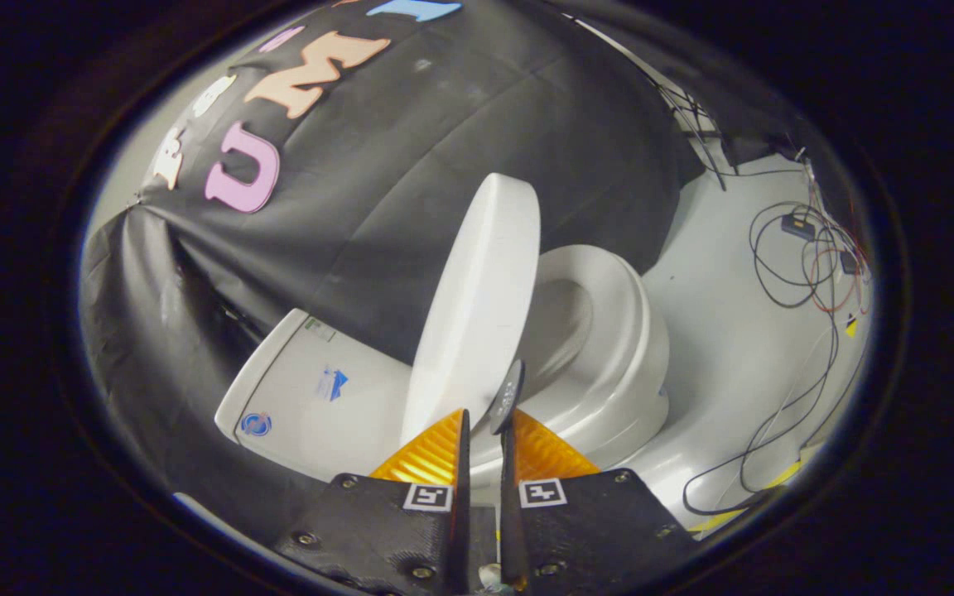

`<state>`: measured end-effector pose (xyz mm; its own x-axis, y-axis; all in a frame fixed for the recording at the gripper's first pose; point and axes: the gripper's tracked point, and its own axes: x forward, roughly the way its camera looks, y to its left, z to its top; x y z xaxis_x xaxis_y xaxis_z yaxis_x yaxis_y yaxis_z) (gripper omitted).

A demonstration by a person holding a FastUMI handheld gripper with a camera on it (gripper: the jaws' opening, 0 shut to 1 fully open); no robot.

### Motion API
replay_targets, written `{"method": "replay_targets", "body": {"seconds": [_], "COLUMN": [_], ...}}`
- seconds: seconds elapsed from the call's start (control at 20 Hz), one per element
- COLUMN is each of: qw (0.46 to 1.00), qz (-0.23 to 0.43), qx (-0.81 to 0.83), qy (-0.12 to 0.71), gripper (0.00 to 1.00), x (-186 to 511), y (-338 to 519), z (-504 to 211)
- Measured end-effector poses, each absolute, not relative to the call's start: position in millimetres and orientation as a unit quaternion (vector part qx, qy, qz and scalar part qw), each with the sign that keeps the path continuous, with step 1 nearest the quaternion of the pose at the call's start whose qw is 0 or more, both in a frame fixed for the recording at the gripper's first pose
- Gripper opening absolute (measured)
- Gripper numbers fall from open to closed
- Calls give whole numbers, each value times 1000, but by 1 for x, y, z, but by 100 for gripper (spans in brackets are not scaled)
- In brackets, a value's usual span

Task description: Open the toilet lid.

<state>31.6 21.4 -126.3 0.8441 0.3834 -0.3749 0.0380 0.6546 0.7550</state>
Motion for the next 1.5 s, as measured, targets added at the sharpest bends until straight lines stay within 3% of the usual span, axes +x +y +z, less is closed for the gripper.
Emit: {"method": "replay_targets", "body": {"seconds": [0.1,0.2,0.45,0.6,0.7,0.8,0.95,1.0,1.15,1.35,1.5], "qw": [871,835,898,897,885,879,873,872,858,826,803], "qz": [136,222,196,120,80,39,-4,-15,-35,-21,-12], "qx": [400,457,334,340,361,370,364,363,378,428,482], "qy": [252,212,209,257,284,298,326,328,345,368,351], "gripper": [11,5,1,1,10,9,39,39,58,59,20], "x": [28,18,25,37,40,42,39,40,34,32,39], "y": [42,84,90,54,26,4,-19,-29,-44,-34,-29], "z": [-112,-49,-46,-97,-129,-147,-171,-178,-199,-223,-220]}}
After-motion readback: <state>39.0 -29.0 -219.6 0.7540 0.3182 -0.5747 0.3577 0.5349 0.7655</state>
